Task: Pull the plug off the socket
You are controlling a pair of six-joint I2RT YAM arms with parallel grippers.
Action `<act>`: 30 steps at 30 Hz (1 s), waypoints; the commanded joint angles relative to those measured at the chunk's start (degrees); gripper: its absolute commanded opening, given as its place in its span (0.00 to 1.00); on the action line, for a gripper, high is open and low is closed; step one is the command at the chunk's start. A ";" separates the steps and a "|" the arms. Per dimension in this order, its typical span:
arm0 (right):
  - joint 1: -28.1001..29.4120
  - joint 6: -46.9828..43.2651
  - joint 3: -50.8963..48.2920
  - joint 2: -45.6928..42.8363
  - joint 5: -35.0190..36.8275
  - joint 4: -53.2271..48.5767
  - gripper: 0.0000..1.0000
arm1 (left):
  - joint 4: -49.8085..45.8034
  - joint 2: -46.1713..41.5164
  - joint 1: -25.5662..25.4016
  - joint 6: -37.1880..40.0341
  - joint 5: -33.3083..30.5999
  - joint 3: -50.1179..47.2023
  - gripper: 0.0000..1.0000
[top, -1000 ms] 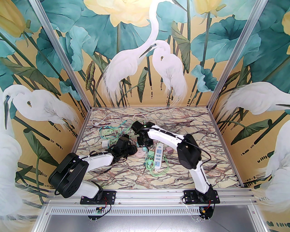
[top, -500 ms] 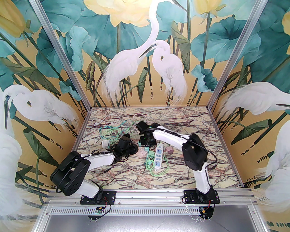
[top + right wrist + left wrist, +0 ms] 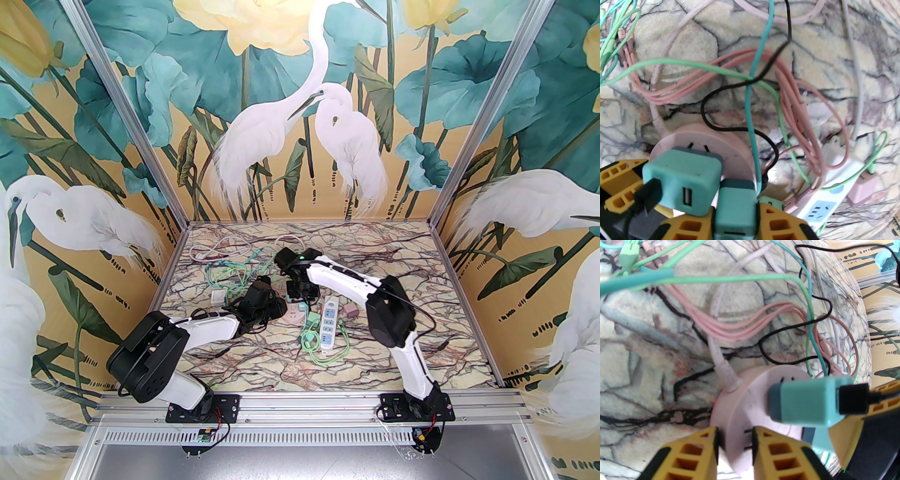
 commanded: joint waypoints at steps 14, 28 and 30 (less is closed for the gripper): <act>-2.11 -3.51 -3.28 -5.18 -7.62 5.09 0.17 | -8.11 6.13 -2.41 0.15 0.74 -0.90 0.27; 0.00 -4.17 -0.76 -2.97 -4.60 2.00 0.18 | -7.65 6.36 -2.44 0.25 0.92 -0.84 0.27; 1.37 -4.91 1.87 -1.32 -2.90 -0.06 0.18 | -7.54 6.45 -2.47 0.16 1.09 -0.75 0.27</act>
